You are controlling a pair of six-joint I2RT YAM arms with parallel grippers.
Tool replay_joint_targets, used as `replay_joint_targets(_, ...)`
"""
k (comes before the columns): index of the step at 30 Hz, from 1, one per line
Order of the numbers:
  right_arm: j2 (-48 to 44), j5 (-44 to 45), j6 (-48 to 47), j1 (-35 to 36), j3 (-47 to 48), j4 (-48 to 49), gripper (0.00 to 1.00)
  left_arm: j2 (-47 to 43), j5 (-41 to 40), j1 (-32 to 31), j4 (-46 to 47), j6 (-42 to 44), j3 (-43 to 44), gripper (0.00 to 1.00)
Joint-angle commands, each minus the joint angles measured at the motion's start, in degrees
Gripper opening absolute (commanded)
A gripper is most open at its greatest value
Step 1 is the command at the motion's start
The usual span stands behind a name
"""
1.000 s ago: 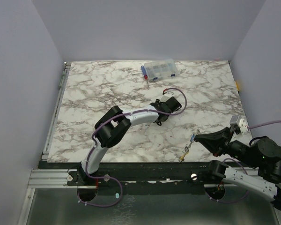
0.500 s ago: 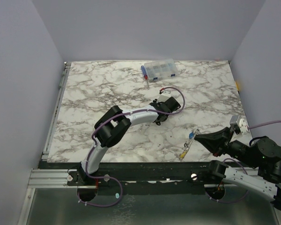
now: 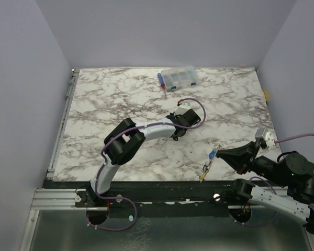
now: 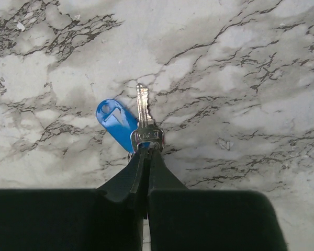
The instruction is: Put the keys on the keyring
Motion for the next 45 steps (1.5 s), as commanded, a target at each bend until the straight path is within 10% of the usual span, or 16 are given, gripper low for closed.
replay_joint_targets(1,0.4,0.4,0.5,0.4,0.1,3.9,0.01,-6.9,3.0,-0.2,1.0,2.3,-2.0,0.00)
replay_joint_targets(18,0.0,5.6,0.0,0.4,-2.2,6.1,0.01,-24.5,12.0,0.5,5.5,3.8,-12.1,0.00)
replay_joint_targets(21,-0.3,6.6,0.3,0.5,-3.4,7.2,0.01,-22.9,11.6,0.6,5.5,5.6,-12.6,0.44)
replay_joint_targets(24,0.4,6.5,0.5,0.4,-3.8,7.5,0.01,-18.5,12.7,0.8,3.6,6.4,-10.0,0.63)
replay_joint_targets(45,0.7,7.1,1.1,0.4,-3.2,5.2,0.01,-1.8,20.7,6.9,-2.5,4.2,-1.3,0.45)
